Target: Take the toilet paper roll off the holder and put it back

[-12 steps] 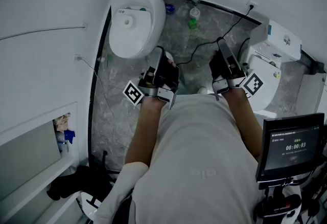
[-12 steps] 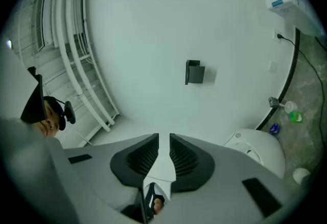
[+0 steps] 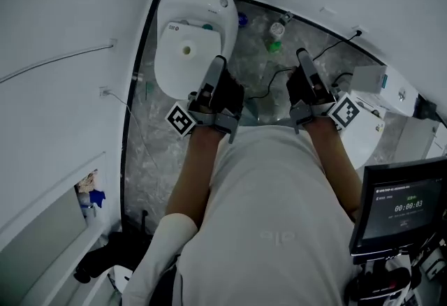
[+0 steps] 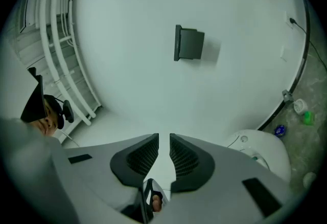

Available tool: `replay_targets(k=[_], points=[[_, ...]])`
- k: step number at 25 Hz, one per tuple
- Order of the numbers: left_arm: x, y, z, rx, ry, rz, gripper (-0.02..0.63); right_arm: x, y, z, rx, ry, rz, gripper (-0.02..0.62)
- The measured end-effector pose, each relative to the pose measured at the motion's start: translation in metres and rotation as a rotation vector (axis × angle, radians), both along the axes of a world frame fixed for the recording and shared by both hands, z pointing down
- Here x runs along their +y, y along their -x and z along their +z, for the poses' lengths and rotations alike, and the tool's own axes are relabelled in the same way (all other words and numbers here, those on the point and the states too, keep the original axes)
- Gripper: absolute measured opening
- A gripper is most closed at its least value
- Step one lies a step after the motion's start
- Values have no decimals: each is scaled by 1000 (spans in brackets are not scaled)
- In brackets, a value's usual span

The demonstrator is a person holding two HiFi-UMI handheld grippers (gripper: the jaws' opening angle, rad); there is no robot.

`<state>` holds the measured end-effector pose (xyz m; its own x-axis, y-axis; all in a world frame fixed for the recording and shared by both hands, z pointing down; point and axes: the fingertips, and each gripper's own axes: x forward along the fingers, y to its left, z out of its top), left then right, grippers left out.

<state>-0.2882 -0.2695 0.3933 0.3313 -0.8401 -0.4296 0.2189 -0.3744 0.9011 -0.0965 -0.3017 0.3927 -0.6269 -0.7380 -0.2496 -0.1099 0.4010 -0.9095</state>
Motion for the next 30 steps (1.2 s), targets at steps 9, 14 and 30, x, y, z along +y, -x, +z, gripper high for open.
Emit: replay_targets(k=[9, 14, 30], points=[[91, -53, 13, -25, 14, -95, 6, 60, -25, -4, 30, -93, -148, 58], [208, -167, -6, -76, -13, 60, 6, 179, -128, 14, 243, -165, -48, 60], [164, -298, -72, -80, -201, 436, 6, 42, -311, 96, 1818, -326, -217, 158]])
